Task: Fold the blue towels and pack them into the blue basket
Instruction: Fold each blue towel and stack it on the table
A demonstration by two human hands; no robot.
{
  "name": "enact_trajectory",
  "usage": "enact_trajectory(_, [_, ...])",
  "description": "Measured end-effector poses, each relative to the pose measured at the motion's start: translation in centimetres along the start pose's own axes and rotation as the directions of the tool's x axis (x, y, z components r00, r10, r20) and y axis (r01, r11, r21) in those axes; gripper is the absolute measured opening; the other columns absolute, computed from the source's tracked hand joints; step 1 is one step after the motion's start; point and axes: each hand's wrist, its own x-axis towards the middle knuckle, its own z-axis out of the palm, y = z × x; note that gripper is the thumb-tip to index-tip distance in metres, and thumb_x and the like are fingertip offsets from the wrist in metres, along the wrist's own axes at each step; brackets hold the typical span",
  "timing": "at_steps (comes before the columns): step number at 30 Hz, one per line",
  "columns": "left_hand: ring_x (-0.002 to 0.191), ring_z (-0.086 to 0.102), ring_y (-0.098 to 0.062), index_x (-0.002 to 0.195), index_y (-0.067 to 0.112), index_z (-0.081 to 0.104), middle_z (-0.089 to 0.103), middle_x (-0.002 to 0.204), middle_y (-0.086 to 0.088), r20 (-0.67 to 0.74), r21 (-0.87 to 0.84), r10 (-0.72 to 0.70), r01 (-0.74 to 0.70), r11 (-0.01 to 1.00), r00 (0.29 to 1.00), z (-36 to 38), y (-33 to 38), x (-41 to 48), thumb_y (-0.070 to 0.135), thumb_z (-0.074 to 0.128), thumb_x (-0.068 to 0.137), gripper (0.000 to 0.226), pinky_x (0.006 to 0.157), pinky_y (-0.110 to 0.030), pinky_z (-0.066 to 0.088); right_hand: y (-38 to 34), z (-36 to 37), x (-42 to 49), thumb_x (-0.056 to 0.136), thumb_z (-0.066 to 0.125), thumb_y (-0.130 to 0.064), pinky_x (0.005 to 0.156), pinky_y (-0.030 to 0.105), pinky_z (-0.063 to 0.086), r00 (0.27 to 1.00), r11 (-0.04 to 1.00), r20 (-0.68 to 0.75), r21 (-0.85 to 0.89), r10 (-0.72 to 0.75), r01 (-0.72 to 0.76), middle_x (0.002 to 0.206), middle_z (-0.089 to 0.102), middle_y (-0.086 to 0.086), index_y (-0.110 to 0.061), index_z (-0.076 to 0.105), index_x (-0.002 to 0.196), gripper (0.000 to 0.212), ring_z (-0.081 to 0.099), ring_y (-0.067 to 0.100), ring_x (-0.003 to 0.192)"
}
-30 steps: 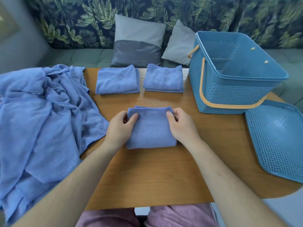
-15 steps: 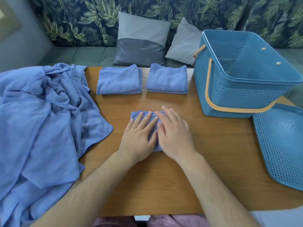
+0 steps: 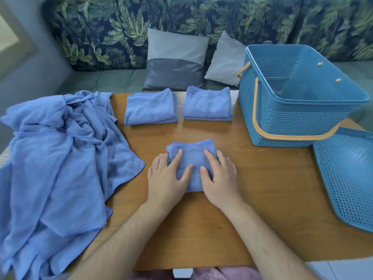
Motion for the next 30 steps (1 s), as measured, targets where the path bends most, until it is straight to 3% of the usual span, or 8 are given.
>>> enact_trajectory(5, [0.128, 0.044, -0.003, 0.142, 0.015, 0.056, 0.042, 0.145, 0.002, -0.104, -0.336, 0.100, -0.130, 0.933, 0.990, -1.2, -0.4, 0.9, 0.029, 0.058, 0.100, 0.045, 0.110, -0.024, 0.037, -2.3, -1.5, 0.9, 0.096, 0.053, -0.009, 0.104, -0.003, 0.015, 0.995, 0.899, 0.074, 0.428, 0.060, -0.086, 0.162, 0.025, -0.008, -0.020, 0.045, 0.150, 0.056, 0.024, -0.002, 0.145])
enact_trajectory(8, [0.118, 0.029, 0.030, 0.143, 0.011, 0.054, 0.036, 0.141, 0.009, -0.102, -0.482, 0.058, -0.100, 0.870, 0.993, -3.0, -0.6, 2.5, 0.014, 0.060, 0.100, 0.044, 0.099, 0.003, 0.022, -3.9, -2.5, 2.7, 0.093, 0.050, -0.001, 0.095, -0.008, 0.019, 0.995, 0.867, 0.089, 0.491, 0.049, -0.086, 0.159, 0.028, -0.012, -0.019, 0.045, 0.150, 0.059, 0.027, -0.009, 0.136])
enact_trajectory(11, [0.103, 0.032, 0.036, 0.142, 0.013, 0.055, 0.034, 0.138, 0.012, -0.101, -0.554, -0.001, -0.055, 0.830, 0.995, -6.1, -1.5, 5.7, 0.011, 0.055, 0.101, 0.041, 0.086, 0.009, 0.022, -6.2, -3.0, 6.1, 0.094, 0.049, -0.003, 0.091, -0.009, 0.020, 0.992, 0.868, 0.128, 0.494, -0.017, -0.049, 0.159, 0.022, -0.015, -0.020, 0.041, 0.152, 0.062, 0.023, -0.013, 0.133])
enact_trajectory(15, [0.112, 0.040, 0.016, 0.142, 0.011, 0.055, 0.034, 0.141, 0.007, -0.146, -0.533, -0.015, -0.065, 0.843, 0.989, -10.4, -3.8, 12.7, 0.001, 0.046, 0.101, 0.042, 0.088, 0.008, 0.020, -10.6, -3.3, 13.0, 0.096, 0.051, -0.006, 0.088, -0.012, 0.015, 0.981, 0.900, 0.163, 0.436, -0.107, 0.026, 0.158, 0.022, -0.008, -0.019, 0.037, 0.154, 0.061, 0.017, -0.015, 0.130])
enact_trajectory(19, [0.135, 0.040, -0.017, 0.142, 0.008, 0.053, 0.033, 0.152, -0.006, -0.145, -0.484, -0.047, -0.029, 0.875, 0.988, -12.0, -6.2, 19.7, 0.001, 0.046, 0.101, 0.043, 0.097, -0.005, 0.022, -14.1, -2.2, 19.5, 0.095, 0.050, -0.012, 0.115, 0.029, 0.033, 0.978, 0.923, 0.165, 0.382, -0.126, 0.054, 0.162, 0.021, -0.007, -0.020, 0.036, 0.154, 0.062, 0.033, 0.012, 0.142])
enact_trajectory(23, [0.138, 0.039, -0.024, 0.142, 0.006, 0.053, 0.030, 0.154, -0.012, -0.099, -0.391, -0.029, -0.012, 0.920, 0.995, -10.2, -7.9, 24.5, 0.001, 0.046, 0.101, 0.043, 0.098, -0.008, 0.021, -14.5, 0.8, 24.0, 0.095, 0.049, -0.013, 0.093, 0.022, 0.039, 0.975, 0.948, 0.209, 0.318, -0.073, 0.003, 0.163, 0.018, -0.006, -0.017, 0.034, 0.155, 0.062, 0.043, 0.012, 0.126])
enact_trajectory(26, [0.140, 0.033, -0.033, 0.138, 0.025, 0.060, 0.024, 0.160, -0.009, 0.007, -0.147, -0.068, 0.068, 0.987, 0.998, -7.0, -9.4, 25.3, 0.016, 0.049, 0.101, 0.040, 0.112, -0.028, 0.026, -13.2, 3.5, 25.4, 0.094, 0.052, -0.021, 0.114, 0.032, 0.031, 0.949, 0.999, 0.316, 0.041, 0.009, -0.023, 0.166, 0.006, 0.003, -0.013, 0.039, 0.151, 0.059, 0.028, 0.027, 0.147])
enact_trajectory(30, [0.145, 0.032, -0.032, 0.126, 0.021, 0.067, 0.023, 0.165, -0.008, -0.258, 0.046, 0.061, -0.051, 0.998, 0.964, -7.4, -8.9, 26.0, 0.016, 0.054, 0.094, 0.035, 0.113, -0.044, 0.026, -13.8, 3.9, 26.6, 0.091, 0.054, -0.021, 0.121, 0.040, 0.017, 0.978, 0.968, -0.025, -0.145, -0.209, 0.204, 0.170, 0.004, 0.004, -0.017, 0.049, 0.145, 0.055, 0.011, 0.024, 0.155])
